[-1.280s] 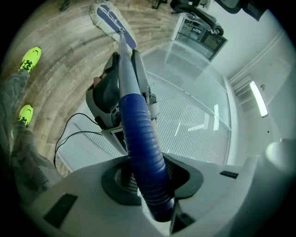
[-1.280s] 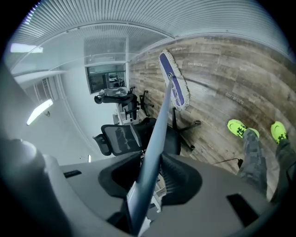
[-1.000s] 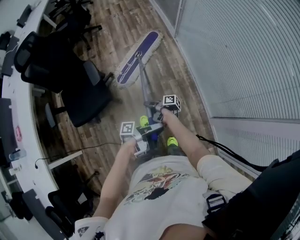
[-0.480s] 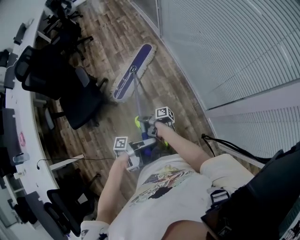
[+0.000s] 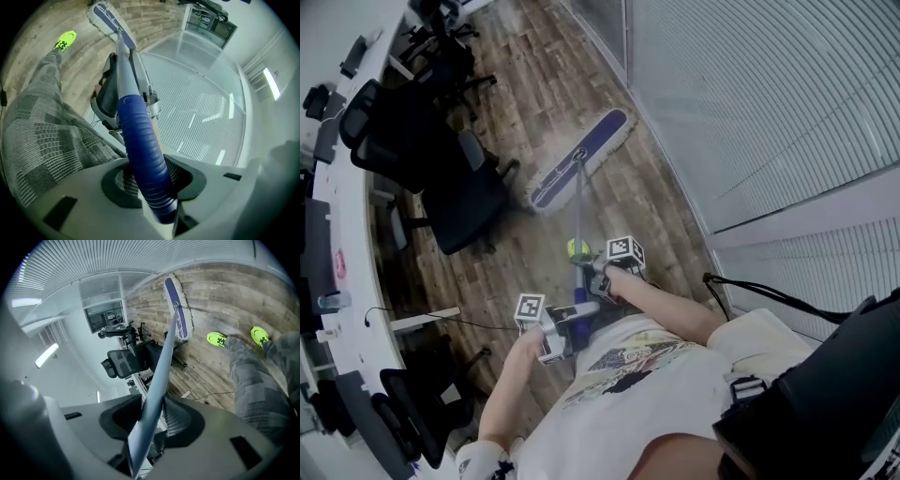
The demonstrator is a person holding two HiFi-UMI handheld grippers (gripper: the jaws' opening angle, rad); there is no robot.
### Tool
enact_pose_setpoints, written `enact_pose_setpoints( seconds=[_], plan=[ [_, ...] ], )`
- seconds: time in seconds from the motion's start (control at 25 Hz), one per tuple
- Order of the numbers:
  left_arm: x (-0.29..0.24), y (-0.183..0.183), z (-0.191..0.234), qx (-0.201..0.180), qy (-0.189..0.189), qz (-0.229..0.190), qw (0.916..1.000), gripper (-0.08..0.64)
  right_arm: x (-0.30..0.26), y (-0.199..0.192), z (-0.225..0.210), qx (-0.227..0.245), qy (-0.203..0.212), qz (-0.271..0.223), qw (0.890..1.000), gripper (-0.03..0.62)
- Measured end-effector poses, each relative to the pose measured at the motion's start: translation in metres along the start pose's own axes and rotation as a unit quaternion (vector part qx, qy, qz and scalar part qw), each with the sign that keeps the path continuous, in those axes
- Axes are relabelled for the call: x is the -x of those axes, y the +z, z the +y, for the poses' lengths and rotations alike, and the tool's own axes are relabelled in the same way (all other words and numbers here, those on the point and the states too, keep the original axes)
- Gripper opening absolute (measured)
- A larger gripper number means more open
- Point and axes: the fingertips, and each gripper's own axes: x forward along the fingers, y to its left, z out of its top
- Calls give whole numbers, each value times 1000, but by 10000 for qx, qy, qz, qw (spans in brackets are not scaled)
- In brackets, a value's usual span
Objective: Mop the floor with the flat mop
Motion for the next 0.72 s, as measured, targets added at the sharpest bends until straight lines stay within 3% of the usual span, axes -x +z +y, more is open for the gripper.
enact_pose_setpoints(
  seconds=[0.24,0.72],
  plan=[
    [-2,-4,6,-82,68,349,9993,123,3,-2,-5,-59,-93,-16,9999,137],
    [21,91,-48,-54,-302,-58,9995,121,-60,64,51,22,-154,-20,9999,138]
  ],
)
